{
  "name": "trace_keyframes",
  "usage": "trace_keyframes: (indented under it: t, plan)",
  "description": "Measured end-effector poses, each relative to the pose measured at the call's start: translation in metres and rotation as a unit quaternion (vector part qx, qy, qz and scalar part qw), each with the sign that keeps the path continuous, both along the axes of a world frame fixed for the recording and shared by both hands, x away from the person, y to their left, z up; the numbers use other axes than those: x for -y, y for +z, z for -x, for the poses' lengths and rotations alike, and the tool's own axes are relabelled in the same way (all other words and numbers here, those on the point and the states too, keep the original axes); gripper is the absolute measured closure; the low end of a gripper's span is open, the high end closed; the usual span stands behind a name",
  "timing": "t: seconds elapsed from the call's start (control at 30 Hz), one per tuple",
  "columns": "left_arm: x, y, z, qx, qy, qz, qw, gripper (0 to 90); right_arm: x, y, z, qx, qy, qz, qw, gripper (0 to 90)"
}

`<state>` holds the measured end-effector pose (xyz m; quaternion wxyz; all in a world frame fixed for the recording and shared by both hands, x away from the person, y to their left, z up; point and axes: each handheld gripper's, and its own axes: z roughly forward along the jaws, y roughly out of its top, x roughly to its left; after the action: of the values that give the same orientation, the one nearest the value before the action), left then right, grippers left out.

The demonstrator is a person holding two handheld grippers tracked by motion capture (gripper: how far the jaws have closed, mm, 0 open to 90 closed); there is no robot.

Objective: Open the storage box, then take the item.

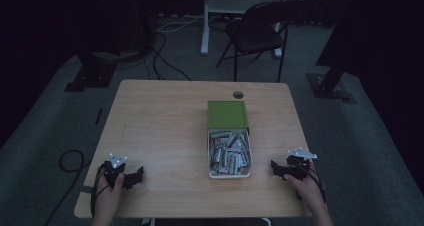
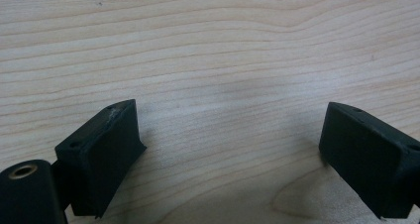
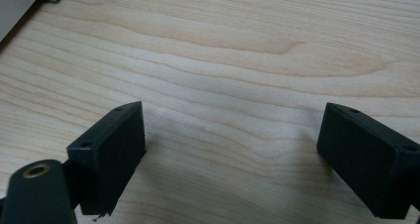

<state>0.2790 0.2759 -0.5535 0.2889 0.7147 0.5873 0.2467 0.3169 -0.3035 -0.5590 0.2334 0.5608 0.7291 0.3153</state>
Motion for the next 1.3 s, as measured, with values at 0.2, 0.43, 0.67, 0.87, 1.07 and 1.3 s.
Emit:
trace_keyframes:
  t: [0.2, 0.43, 0.67, 0.87, 1.07, 1.3]
  plan:
    - [0.001, 0.000, 0.000, 0.000, 0.003, 0.001, 1.0000, 9.6, 0.000, 0.000, 0.000, 0.000, 0.000, 0.000, 1.0000, 10.9]
    - [0.001, 0.000, 0.000, 0.000, 0.003, 0.001, 1.0000, 9.6, -0.003, 0.000, 0.002, 0.001, -0.003, 0.001, 1.0000, 11.0]
    - [0.001, 0.000, 0.000, 0.000, 0.004, 0.001, 1.0000, 9.6, -0.013, 0.005, 0.004, -0.009, 0.000, 0.002, 1.0000, 11.1]
    - [0.001, 0.000, 0.000, 0.000, 0.006, 0.000, 1.0000, 9.6, -0.018, 0.022, 0.005, 0.004, 0.004, 0.003, 1.0000, 11.3]
    - [0.001, 0.000, 0.000, 0.000, 0.007, 0.000, 1.0000, 9.3, -0.022, 0.052, 0.005, 0.034, 0.003, -0.002, 0.9994, 11.3]
    - [0.001, 0.000, 0.000, 0.000, 0.009, 0.000, 1.0000, 9.1, -0.030, 0.078, 0.006, 0.056, 0.014, -0.009, 0.9983, 11.3]
